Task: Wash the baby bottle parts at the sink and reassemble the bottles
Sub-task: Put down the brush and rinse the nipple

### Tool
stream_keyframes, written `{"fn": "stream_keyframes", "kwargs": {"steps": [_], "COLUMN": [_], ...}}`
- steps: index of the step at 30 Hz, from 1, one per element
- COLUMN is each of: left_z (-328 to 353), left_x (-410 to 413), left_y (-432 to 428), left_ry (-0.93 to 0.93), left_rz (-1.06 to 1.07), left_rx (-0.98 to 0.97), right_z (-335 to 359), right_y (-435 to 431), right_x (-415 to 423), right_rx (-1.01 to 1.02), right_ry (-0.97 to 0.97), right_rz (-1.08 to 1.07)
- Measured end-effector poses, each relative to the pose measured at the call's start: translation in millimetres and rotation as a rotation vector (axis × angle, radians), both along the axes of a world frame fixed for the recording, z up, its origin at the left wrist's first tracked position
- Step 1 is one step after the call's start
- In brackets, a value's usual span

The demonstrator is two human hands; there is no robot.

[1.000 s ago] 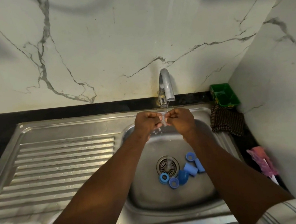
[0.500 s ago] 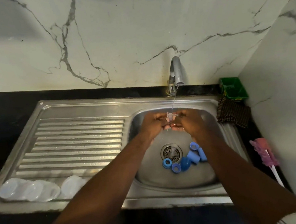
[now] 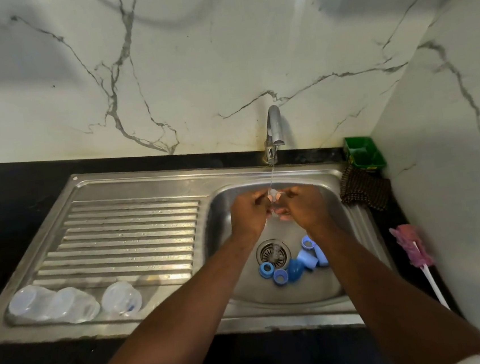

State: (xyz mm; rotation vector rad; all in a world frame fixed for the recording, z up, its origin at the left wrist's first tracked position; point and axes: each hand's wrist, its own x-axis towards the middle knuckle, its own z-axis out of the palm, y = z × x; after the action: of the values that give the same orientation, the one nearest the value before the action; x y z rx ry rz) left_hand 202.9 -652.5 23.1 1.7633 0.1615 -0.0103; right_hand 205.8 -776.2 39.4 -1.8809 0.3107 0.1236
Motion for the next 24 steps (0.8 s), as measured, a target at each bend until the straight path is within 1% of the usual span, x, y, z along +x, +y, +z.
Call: {"fn": "stream_keyframes", "kwargs": {"steps": [2,4,7,9,11,12,13,15,16,17,20,21,24], "left_z": [8,14,29,45,52,50,41,18,6,-4,-13,-14,-13], "left_x": [0,2,2,-2,-7,-9,-10,-17,-21,-25,-34,-37,-42], "left_y": [-2,-2,-4,-4,-1,1,6,17,22,28,41,44,55], "left_ry": [-0.012,-0.041,-0.167,-0.263,-0.303,-0.277,-0.209,-0.029,0.027,0.056,0.122,0.13,0.154], "left_rz": [-0.01,-0.021,-0.032,-0.03,-0.041,-0.038,-0.024,0.007,0.013,0.009,-0.032,-0.033,-0.013], "left_rx": [-0.01,0.014,0.109,0.088,0.051,0.062,0.083,0.087,0.083,0.084,0.098,0.093,0.088], "right_z": [9,16,34,49,55,55,49,37,32,28,17,14,10], "right_y": [-4,-6,-10,-10,-11,-11,-11,-11,-10,-10,-5,-1,11], "right_x": [-4,-4,-7,-11,-15,-18,-20,-27,-29,-29,-24,-22,-21], "right_rx": [-0.017,0.013,-0.002,-0.041,-0.035,-0.047,-0.104,-0.294,-0.354,-0.37,-0.302,-0.319,-0.423], "right_ry": [-0.03,-0.058,-0.167,-0.264,-0.315,-0.309,-0.277,-0.202,-0.183,-0.176,-0.148,-0.155,-0.296], "right_rz": [-0.003,-0.011,-0.058,-0.07,-0.061,-0.049,-0.025,0.028,0.035,0.03,0.033,0.053,0.096]}}
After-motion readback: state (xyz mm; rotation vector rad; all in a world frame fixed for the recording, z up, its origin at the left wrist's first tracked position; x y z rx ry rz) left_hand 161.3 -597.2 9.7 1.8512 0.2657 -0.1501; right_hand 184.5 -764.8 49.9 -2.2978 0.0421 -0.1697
